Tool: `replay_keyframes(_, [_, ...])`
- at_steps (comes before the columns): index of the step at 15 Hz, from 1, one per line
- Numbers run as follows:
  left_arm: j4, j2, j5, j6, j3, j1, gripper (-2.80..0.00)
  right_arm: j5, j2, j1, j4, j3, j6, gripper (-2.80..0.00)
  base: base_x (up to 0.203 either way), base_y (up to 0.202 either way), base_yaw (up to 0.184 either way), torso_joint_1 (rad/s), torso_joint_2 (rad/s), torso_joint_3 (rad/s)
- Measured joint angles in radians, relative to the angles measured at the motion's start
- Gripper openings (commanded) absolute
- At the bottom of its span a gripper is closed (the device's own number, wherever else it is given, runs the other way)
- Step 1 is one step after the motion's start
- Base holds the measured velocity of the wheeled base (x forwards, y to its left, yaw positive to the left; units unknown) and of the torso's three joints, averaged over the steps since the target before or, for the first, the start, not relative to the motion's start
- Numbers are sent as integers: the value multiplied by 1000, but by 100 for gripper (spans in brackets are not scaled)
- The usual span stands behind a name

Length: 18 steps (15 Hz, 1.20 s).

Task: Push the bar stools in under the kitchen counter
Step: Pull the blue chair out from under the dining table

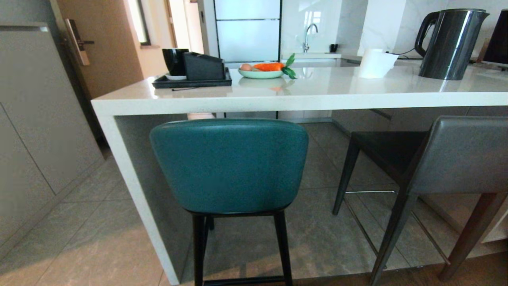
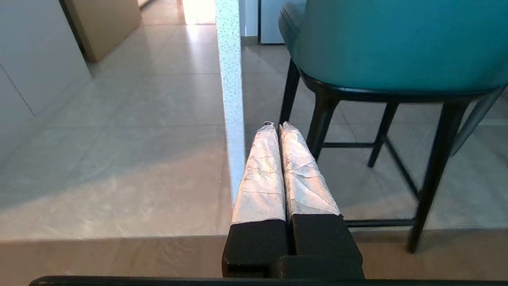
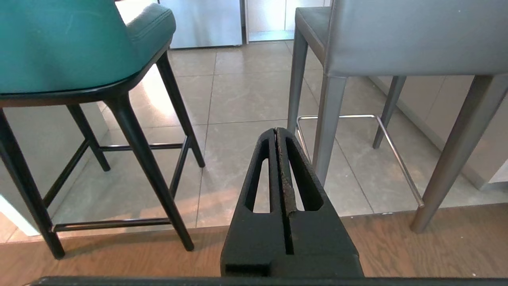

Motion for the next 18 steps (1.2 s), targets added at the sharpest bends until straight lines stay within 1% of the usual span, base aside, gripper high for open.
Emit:
replay_keyframes(1, [0, 0, -18, 36, 0, 1, -280, 1, 0, 0, -7, 0, -13, -280, 0, 0, 0, 0, 0, 0])
replay_keyframes(2, [0, 0, -27, 56, 0, 1, -280, 0, 0, 0, -6, -13, -16, -280, 0, 0, 0, 0, 0, 0])
replay_keyframes(3, [-1, 0, -29, 62, -1, 2, -280, -1, 2, 0, -1, -34, -15, -280, 0, 0, 0, 0, 0, 0])
replay_keyframes(4, [-2, 0, -36, 59, -7, 2, -280, -1, 9, 0, 8, -54, -13, -280, 0, 0, 0, 0, 0, 0])
replay_keyframes(5, [4, 2, -59, 47, -39, 2, -280, 1, 24, 0, 13, -79, -11, -280, 0, 0, 0, 0, 0, 0])
replay_keyframes(6, [7, 13, -97, 31, -95, 2, -280, 5, 44, 1, 13, -103, -8, -280, 0, 0, 0, 0, 0, 0])
replay_keyframes(7, [13, 39, -128, 21, -136, 3, -280, 11, 70, 3, 12, -126, -1, -280, 0, 0, 0, 0, 0, 0])
replay_keyframes(9, [-24, 152, -168, 2, -184, -3, -280, 39, 147, 11, 7, -187, 35, -280, 0, 0, 0, 0, 0, 0])
replay_keyframes(11, [-127, 304, -184, -23, -194, -24, -280, 87, 239, 16, -16, -238, 59, -280, 0, 0, 0, 0, 0, 0])
replay_keyframes(13, [-271, 498, -192, -36, -199, -45, -280, 120, 360, 19, -85, -261, 61, -280, 0, 0, 0, 0, 0, 0])
replay_keyframes(16, [-544, 831, -201, -47, -201, -61, -280, 134, 591, 21, -249, -271, 48, -280, 0, 0, 0, 0, 0, 0])
replay_keyframes(18, [-778, 1080, -208, -52, -201, -61, -280, 136, 767, 43, -416, -267, 43, -280, 0, 0, 0, 0, 0, 0])
